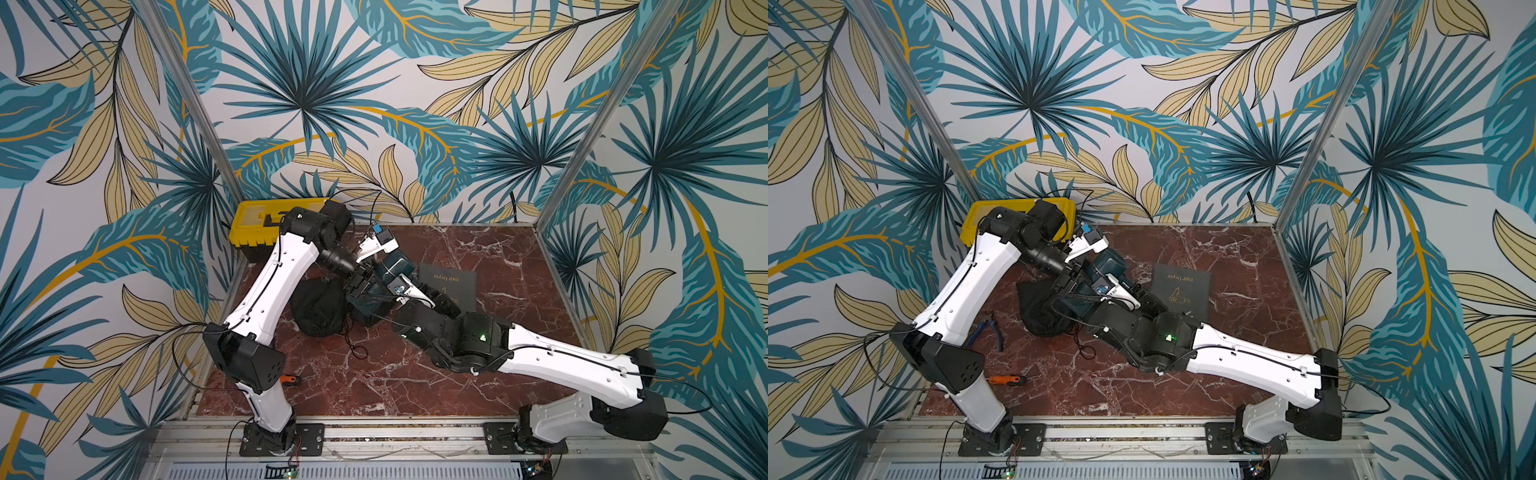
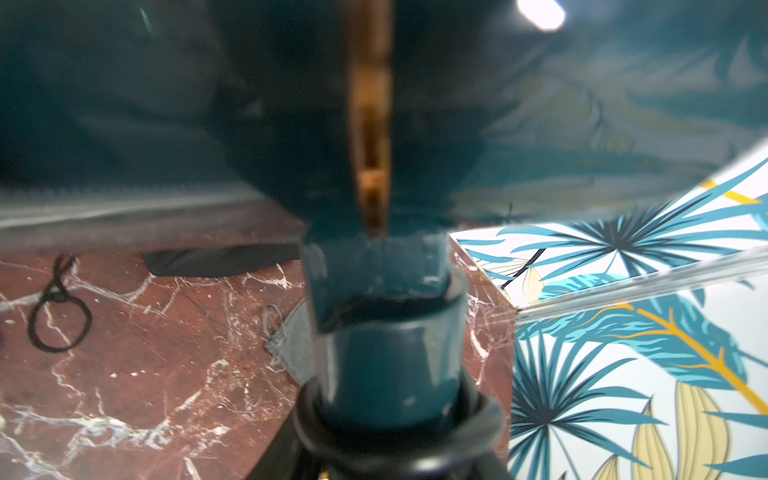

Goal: Pack away hair dryers
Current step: Pick up the hair dryer from the center of the board.

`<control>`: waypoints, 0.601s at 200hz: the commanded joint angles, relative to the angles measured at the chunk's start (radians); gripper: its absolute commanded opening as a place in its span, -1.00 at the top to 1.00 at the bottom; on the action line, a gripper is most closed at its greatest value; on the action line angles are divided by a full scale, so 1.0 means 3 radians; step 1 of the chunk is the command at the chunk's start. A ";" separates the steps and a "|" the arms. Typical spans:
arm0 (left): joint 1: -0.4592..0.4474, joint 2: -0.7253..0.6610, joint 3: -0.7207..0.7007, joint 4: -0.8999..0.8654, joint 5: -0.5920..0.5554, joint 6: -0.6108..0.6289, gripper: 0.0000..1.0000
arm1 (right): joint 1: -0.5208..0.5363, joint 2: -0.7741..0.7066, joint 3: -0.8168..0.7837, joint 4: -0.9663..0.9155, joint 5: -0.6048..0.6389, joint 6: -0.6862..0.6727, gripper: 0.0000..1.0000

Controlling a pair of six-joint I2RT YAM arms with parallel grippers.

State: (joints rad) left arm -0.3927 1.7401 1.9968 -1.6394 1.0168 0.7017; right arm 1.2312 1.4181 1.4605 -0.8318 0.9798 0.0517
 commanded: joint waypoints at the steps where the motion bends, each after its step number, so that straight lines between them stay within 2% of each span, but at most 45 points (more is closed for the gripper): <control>1: -0.0048 -0.0056 0.0015 -0.0180 -0.0165 0.0221 1.00 | 0.0026 -0.0174 0.0090 0.0045 -0.0052 0.0207 -0.28; 28: -0.0047 -0.0043 0.0214 -0.0554 -0.0212 0.0528 1.00 | -0.0056 -0.0309 0.0228 -0.0533 -0.0626 0.0542 -0.42; 50: -0.0048 -0.0117 0.0184 -0.0560 -0.0274 0.0621 1.00 | -0.0156 -0.0545 0.0186 -0.0742 -0.1137 0.0793 -0.46; 70: -0.0054 -0.0145 0.0164 -0.0561 -0.0264 0.0686 1.00 | -0.0367 -0.0859 0.0001 -0.0706 -0.1657 0.0937 -0.50; 93: -0.0061 -0.0131 0.0202 -0.0561 -0.0083 0.0701 1.00 | -0.0732 -0.1247 -0.0301 -0.0460 -0.2359 0.0999 -0.53; 120: -0.0099 -0.0113 0.0289 -0.0563 0.0105 0.0659 1.00 | -0.1026 -0.1415 -0.0475 -0.0247 -0.2977 0.0995 -0.53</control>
State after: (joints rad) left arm -0.4110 1.7390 2.0052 -1.6436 0.9352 0.8803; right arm 0.9722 1.0035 1.3682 -0.9668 0.3340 0.3191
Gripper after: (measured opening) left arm 0.684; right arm 0.765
